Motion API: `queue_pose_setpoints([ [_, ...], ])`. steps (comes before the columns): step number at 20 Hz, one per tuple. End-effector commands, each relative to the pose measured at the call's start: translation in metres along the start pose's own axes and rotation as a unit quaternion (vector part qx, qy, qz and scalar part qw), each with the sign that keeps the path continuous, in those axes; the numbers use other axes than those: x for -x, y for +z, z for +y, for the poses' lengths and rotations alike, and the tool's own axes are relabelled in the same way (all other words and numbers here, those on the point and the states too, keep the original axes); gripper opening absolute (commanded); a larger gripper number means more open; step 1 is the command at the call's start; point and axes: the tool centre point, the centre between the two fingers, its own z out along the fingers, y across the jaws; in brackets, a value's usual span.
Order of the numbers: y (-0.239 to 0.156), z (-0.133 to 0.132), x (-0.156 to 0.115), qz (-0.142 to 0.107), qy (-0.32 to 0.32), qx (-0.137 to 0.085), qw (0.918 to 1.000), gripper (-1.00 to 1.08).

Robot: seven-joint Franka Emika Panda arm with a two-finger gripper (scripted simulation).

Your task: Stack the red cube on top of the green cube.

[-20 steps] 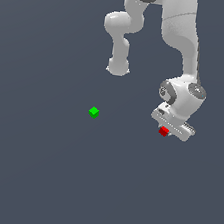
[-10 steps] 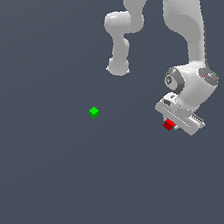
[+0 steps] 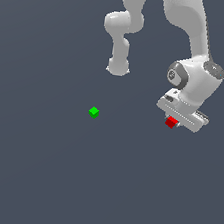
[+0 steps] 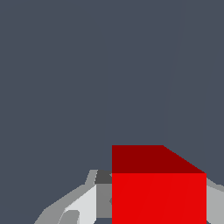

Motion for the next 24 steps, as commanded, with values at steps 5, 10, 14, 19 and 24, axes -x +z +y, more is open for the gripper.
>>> queue_pose_setpoints([
  [5,0.002,0.011,-0.006,0.000,0.000,0.000,1.0000,-1.00],
  [10,0.005,0.033,-0.020,0.000,0.000,0.000,1.0000,-1.00],
  [14,0.010,0.061,-0.036,0.000,0.000,0.000,1.0000,-1.00],
  [19,0.018,0.108,-0.065,0.000,0.000,0.000,1.0000,-1.00],
  [24,0.027,0.162,-0.097,0.000,0.000,0.000,1.0000,-1.00],
])
